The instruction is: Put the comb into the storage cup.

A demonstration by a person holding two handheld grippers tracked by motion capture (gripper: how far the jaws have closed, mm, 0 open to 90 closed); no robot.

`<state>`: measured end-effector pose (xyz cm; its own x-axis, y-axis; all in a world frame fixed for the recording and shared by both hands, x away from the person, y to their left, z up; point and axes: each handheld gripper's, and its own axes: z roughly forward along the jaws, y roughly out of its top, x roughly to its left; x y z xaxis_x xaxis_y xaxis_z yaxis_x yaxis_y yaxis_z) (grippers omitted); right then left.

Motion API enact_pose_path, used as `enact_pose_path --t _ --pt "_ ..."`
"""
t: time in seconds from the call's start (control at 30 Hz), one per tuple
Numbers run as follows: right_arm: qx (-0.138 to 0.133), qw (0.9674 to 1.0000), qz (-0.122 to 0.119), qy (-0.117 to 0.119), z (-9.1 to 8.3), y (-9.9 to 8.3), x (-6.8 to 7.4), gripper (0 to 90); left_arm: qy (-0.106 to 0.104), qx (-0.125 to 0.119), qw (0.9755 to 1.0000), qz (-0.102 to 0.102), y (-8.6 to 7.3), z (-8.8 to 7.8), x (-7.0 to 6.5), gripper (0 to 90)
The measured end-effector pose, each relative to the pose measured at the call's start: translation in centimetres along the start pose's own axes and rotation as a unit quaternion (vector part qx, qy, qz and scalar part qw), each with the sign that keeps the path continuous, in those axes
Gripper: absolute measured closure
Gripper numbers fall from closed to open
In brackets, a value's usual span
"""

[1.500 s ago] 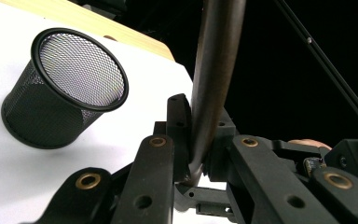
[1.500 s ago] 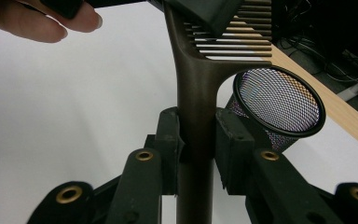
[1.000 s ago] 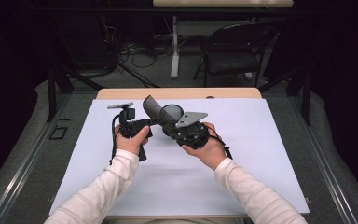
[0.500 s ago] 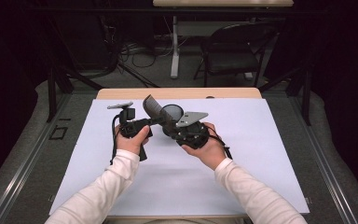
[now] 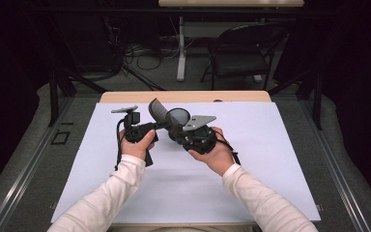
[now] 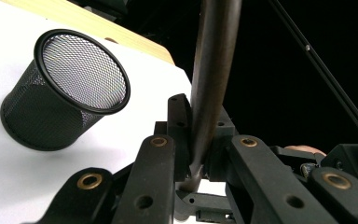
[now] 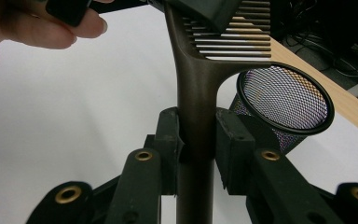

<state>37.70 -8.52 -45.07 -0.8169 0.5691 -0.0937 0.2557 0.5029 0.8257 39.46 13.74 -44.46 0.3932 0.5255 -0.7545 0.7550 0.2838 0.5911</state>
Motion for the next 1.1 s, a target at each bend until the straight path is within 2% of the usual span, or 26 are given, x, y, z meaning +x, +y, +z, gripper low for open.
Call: enact_pose_path --t 0.5,0.93,1.1 --pt "-0.003 1.0000 -0.001 -0.003 0.01 0.03 -0.01 70.0 0.001 -0.008 1.0000 0.002 -0.03 0.10 -0.02 83.9" --pt "-0.007 0.9999 0.002 -0.010 -0.11 0.04 0.01 58.6 0.002 -0.022 0.9997 0.011 0.11 -0.04 0.05 83.8" --pt "-0.007 0.9998 0.005 -0.016 -0.09 -0.02 -0.16 50.5 0.004 -0.026 0.9995 0.016 0.18 0.01 0.12 83.8"
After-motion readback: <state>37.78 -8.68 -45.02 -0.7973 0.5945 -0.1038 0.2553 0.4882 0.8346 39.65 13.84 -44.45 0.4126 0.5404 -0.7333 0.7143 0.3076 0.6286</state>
